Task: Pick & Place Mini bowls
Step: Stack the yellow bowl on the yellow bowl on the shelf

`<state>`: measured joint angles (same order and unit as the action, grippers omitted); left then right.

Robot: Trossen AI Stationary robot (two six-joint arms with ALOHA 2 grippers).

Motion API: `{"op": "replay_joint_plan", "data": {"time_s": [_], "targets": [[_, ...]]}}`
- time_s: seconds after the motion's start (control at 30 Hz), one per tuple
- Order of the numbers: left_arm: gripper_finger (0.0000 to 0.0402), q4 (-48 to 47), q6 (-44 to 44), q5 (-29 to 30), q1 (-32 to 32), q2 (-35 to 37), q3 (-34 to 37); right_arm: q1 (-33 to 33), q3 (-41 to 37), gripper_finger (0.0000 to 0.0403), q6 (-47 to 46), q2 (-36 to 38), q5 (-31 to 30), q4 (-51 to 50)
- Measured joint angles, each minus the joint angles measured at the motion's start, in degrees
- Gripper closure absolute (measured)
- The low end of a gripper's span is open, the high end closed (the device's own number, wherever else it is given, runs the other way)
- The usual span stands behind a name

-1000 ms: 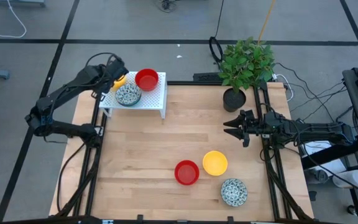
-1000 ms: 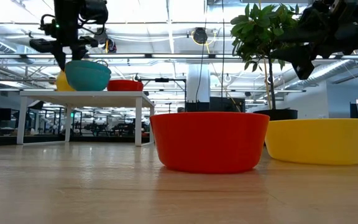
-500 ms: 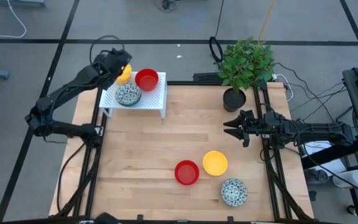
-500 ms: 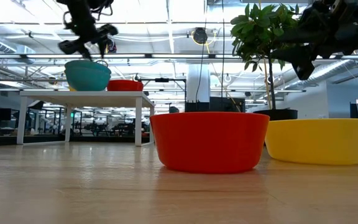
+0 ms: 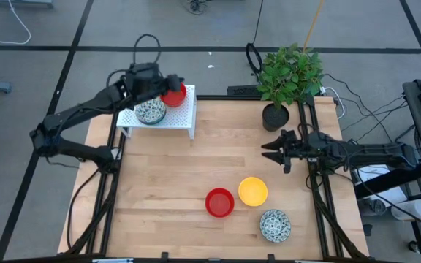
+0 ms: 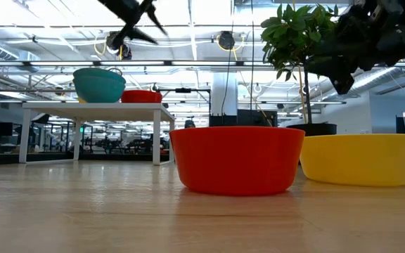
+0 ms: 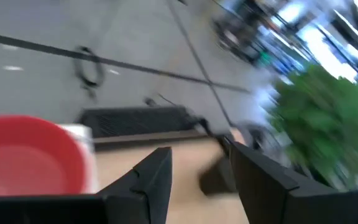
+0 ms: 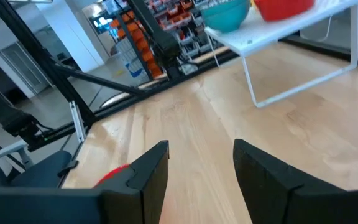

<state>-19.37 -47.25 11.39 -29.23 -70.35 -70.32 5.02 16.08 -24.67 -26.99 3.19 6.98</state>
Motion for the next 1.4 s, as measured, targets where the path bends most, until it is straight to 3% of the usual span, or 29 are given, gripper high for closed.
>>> {"op": "replay_joint_plan", "data": {"time_s": [0.3, 0.7, 1.03, 1.17, 1.4], "targets": [[0.0238, -0.26, 7.66, -7.22, 12.42, 0.00, 0.00, -1.59, 1.31, 0.0236, -3.52, -7.57, 0.32, -2.00], [0.0238, -7.75, 10.08, -8.64, 21.87, -0.02, -0.02, -9.29, 10.50, 0.0236, -10.22, -19.57, 0.15, -23.87], [0.0238, -13.69, 10.04, -5.96, 25.57, -0.02, -0.02, -14.58, 10.78, 0.0236, -16.84, -28.83, 0.15, -17.79], [0.0238, -13.91, 10.00, -2.57, 26.67, -0.04, -0.02, -15.87, 10.82, 0.0236, -15.66, -31.60, 0.10, -17.00], [0.0238, -13.93, 9.21, -2.23, 28.50, -0.04, -0.02, -16.39, 10.82, 0.0236, -8.92, -36.77, -0.38, -16.70]]}}
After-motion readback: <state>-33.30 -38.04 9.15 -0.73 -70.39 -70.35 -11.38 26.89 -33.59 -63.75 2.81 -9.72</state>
